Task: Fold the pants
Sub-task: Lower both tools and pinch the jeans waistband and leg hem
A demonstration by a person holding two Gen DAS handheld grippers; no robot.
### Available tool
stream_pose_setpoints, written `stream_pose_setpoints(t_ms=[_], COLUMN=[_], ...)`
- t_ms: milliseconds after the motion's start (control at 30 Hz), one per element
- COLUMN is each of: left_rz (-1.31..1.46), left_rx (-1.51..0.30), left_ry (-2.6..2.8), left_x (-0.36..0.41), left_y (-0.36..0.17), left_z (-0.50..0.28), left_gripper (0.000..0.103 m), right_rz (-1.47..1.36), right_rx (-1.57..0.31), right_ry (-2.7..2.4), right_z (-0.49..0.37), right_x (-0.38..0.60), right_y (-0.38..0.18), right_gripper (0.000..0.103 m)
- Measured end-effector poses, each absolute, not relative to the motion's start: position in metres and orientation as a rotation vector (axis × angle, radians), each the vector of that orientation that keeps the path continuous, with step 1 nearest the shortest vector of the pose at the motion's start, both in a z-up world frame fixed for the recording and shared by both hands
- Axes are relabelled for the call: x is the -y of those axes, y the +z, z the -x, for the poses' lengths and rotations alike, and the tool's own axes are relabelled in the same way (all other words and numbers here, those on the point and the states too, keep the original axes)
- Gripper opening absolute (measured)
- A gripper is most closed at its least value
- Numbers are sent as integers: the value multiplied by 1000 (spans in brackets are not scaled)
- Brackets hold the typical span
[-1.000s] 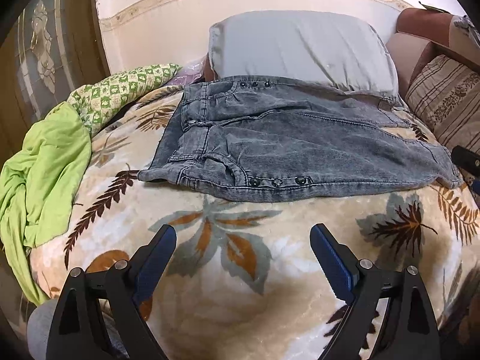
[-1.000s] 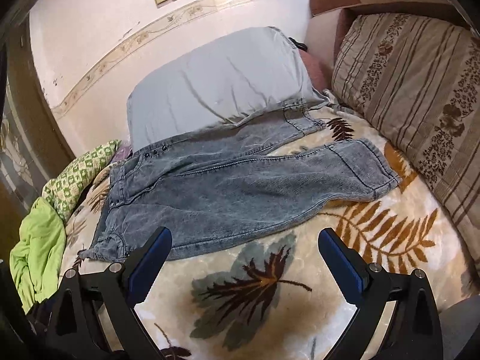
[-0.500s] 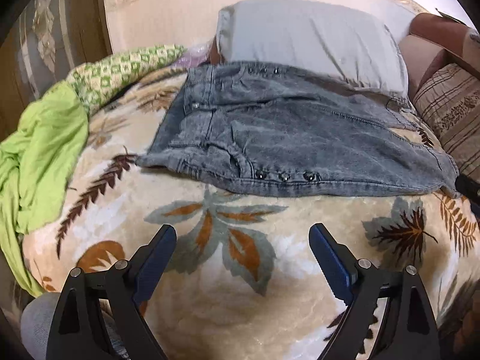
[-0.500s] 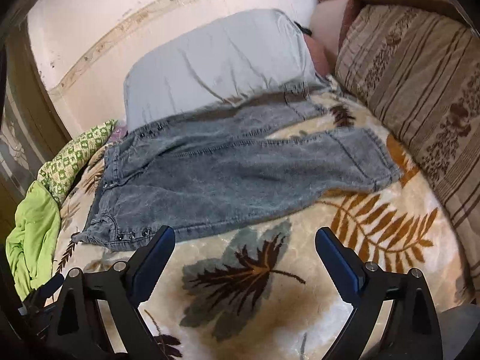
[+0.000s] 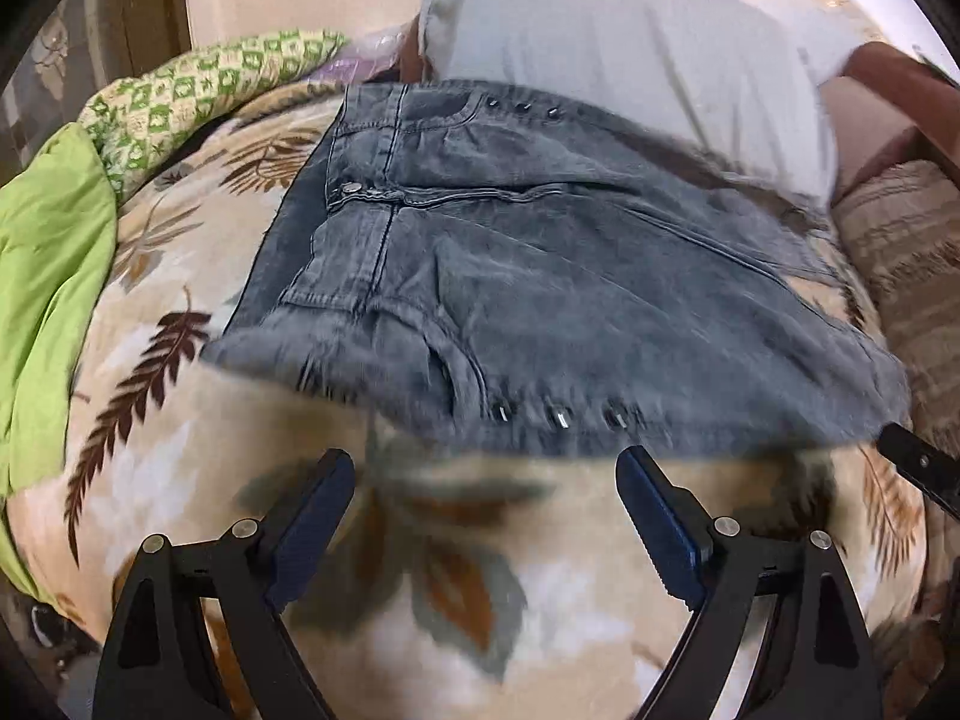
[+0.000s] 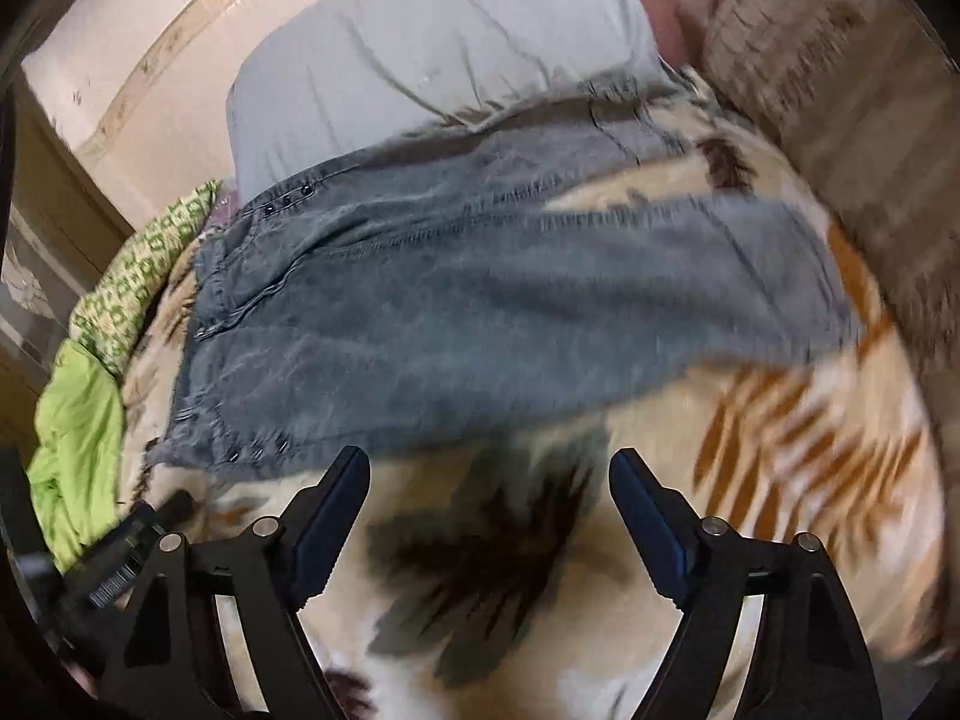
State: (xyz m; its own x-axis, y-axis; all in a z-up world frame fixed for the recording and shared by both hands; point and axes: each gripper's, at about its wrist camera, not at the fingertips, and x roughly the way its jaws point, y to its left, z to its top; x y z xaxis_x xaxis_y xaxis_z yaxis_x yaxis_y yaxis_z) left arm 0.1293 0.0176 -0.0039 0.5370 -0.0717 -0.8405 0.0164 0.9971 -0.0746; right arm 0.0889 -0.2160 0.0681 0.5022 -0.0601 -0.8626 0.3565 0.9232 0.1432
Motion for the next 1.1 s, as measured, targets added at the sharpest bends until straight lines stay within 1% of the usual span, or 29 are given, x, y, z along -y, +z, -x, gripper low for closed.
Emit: stream_pose_setpoints(t_ms=[100,200,233,267,333,433,567,633,733,800,833,867,900,967,1033,1067,1100], left_rz=[109,174,204,255,303,311,300,337,356,405,431,451,463,450,434,420,404], left_rx=[-1047,-1082,-1099,-1121,-1125,-1123,-1201,-1186,-1163,-1141,-1133,-1130,-1126,-1120,-1107,-1104,-1099], left_ry=[-49,-55,-55,-59,-86,-102,-68,-59,-44,-46,-45,-44,-39,-35,-32,-35,-41], left_x=[-24,-36,-40,-44,-48,-46,-46,-49,-56,-63,-66,-69,-71,-70,-68,-66,-64], left_y=[-18,-44,-50,-57,-60,-60,-74,-73,-76,-78,-78,-80,-80,-81,-78,-77,-74], left_z=[-154,-155,-157,-159,-167,-180,-203,-212,-214,-209,-207,-206,-207,-211,-204,-203,-200], left_gripper=[84,78,72,66,66,67,66,66,57,53,50,48,45,37,33,28,25], right_rz=[-398,-508,-522,-534,-544,-522,-556,-569,-611,-571,-538,-502,-494,-499,-532,-541,-533], right_rx=[-1046,-1045,-1059,-1081,-1098,-1099,-1106,-1094,-1086,-1097,-1100,-1105,-1107,-1095,-1094,-1094,-1095], right_ry=[-258,-260,-274,-295,-300,-324,-317,-317,-332,-352,-367,-394,-405,-421,-416,-410,-404], right_z=[-105,-97,-95,-93,-93,-93,-99,-106,-113,-119,-120,-120,-119,-115,-113,-113,-114], right_x=[236,250,254,257,258,258,263,265,274,272,271,268,269,274,279,280,279], right_y=[52,29,24,19,15,12,4,3,2,3,4,4,3,2,1,1,2], right_gripper=[83,83,82,78,74,73,74,74,72,69,58,42,37,20,12,6,4])
